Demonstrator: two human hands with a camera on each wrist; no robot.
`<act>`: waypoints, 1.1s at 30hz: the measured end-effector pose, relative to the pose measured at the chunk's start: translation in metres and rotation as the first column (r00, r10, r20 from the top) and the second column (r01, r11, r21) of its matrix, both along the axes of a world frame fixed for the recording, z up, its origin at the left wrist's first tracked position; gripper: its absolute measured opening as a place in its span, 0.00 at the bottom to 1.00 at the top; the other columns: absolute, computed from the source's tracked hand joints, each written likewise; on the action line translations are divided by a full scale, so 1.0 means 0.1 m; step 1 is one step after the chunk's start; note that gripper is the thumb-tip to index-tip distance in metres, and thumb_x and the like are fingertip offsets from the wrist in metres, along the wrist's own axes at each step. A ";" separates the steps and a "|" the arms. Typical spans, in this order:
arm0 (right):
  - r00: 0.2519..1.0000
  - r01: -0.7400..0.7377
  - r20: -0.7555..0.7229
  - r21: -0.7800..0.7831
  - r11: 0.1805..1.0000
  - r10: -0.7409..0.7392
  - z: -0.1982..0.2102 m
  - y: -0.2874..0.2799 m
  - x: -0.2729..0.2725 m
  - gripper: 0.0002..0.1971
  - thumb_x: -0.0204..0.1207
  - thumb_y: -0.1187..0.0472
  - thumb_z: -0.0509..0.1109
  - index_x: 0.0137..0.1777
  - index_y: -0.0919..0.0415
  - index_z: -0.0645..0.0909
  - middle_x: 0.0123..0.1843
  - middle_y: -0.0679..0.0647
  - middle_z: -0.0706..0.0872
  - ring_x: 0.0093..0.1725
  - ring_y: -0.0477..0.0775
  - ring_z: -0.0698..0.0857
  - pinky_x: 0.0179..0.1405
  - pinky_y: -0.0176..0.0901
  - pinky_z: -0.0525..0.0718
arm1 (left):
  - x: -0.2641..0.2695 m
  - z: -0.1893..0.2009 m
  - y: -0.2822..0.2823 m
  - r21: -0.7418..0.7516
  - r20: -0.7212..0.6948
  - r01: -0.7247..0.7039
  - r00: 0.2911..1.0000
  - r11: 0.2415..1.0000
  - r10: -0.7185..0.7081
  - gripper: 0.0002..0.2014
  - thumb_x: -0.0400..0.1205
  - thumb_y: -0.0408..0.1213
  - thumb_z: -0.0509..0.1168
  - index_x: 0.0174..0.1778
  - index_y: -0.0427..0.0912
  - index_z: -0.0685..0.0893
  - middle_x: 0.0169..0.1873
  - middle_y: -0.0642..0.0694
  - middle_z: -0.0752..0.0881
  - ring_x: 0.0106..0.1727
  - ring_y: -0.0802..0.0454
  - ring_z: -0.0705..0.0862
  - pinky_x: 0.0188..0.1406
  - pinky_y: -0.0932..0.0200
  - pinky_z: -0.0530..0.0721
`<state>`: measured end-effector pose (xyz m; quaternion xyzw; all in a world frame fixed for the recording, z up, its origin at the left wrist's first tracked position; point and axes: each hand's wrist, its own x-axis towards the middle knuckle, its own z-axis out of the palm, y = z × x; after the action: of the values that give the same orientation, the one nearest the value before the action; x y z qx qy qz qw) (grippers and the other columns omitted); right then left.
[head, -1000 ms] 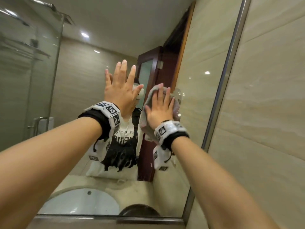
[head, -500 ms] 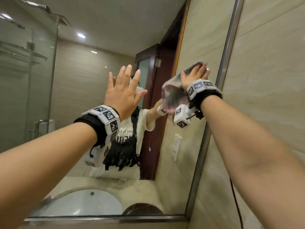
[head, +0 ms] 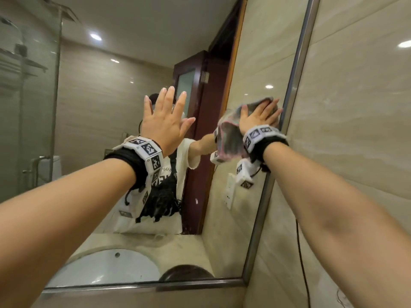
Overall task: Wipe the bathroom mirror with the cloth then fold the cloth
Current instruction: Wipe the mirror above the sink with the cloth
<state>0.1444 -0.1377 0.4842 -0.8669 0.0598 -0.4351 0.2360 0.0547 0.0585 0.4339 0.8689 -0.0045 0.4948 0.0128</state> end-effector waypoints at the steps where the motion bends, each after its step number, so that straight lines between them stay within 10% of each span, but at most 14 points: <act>1: 1.000 0.004 0.005 -0.015 1.000 -0.004 0.17 0.03 -0.01 0.38 0.83 0.41 0.49 0.83 0.65 0.41 0.85 0.59 0.38 0.83 0.66 0.40 0.81 0.60 0.43 | 0.01 0.03 0.02 -0.009 0.011 -0.006 1.000 1.000 0.006 0.31 0.85 0.57 0.41 0.83 0.47 0.49 0.82 0.41 0.50 0.84 0.45 0.47 0.80 0.37 0.45; 6: 0.998 -0.010 0.052 -0.167 0.986 0.019 0.86 0.29 -0.05 0.38 0.82 0.40 0.50 0.83 0.64 0.43 0.85 0.59 0.38 0.83 0.67 0.41 0.81 0.61 0.45 | -0.03 0.15 0.12 -0.043 0.098 0.067 0.993 0.997 -0.062 0.31 0.86 0.54 0.45 0.82 0.42 0.53 0.81 0.39 0.56 0.82 0.44 0.54 0.81 0.49 0.53; 11: 0.989 -0.069 0.085 -0.446 0.893 0.119 0.71 0.66 -0.14 0.39 0.83 0.40 0.47 0.83 0.62 0.37 0.84 0.58 0.34 0.83 0.66 0.36 0.82 0.63 0.40 | -0.08 0.18 0.32 -0.128 0.184 0.065 0.982 0.990 -0.041 0.29 0.86 0.51 0.49 0.80 0.40 0.60 0.79 0.39 0.62 0.80 0.43 0.61 0.80 0.48 0.59; 23: 0.958 -0.222 -0.072 -0.797 0.561 0.277 -1.24 0.84 -0.28 0.40 0.82 0.41 0.51 0.82 0.59 0.34 0.84 0.55 0.34 0.82 0.65 0.34 0.79 0.65 0.34 | -0.28 -0.99 0.57 -0.083 -0.029 -0.059 0.998 0.995 0.057 0.28 0.86 0.52 0.48 0.77 0.37 0.65 0.74 0.37 0.69 0.75 0.40 0.69 0.76 0.46 0.66; 28: 0.927 -0.244 -0.081 -0.874 0.421 0.367 -2.24 0.87 -0.22 0.39 0.77 0.43 0.53 0.82 0.61 0.44 0.85 0.56 0.53 0.83 0.69 0.45 0.77 0.65 0.32 | -0.43 -1.60 0.74 -0.084 -0.113 -0.105 0.989 0.991 0.095 0.29 0.82 0.52 0.48 0.74 0.36 0.70 0.71 0.36 0.73 0.70 0.39 0.74 0.69 0.45 0.73; 33: 0.875 -0.268 -0.131 -0.933 0.240 0.466 -3.36 0.95 -0.14 0.34 0.73 0.47 0.47 0.79 0.58 0.54 0.81 0.53 0.55 0.81 0.64 0.29 0.78 0.63 0.35 | -0.56 -2.27 0.96 -0.082 -0.225 -0.175 0.962 0.981 0.153 0.30 0.81 0.53 0.46 0.72 0.36 0.72 0.70 0.35 0.75 0.68 0.38 0.76 0.65 0.45 0.76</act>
<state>0.1301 -0.0427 0.1486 -0.7893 -0.4248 -0.3944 -0.2024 -0.0011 0.1545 0.2068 0.9134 0.0938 0.3957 0.0160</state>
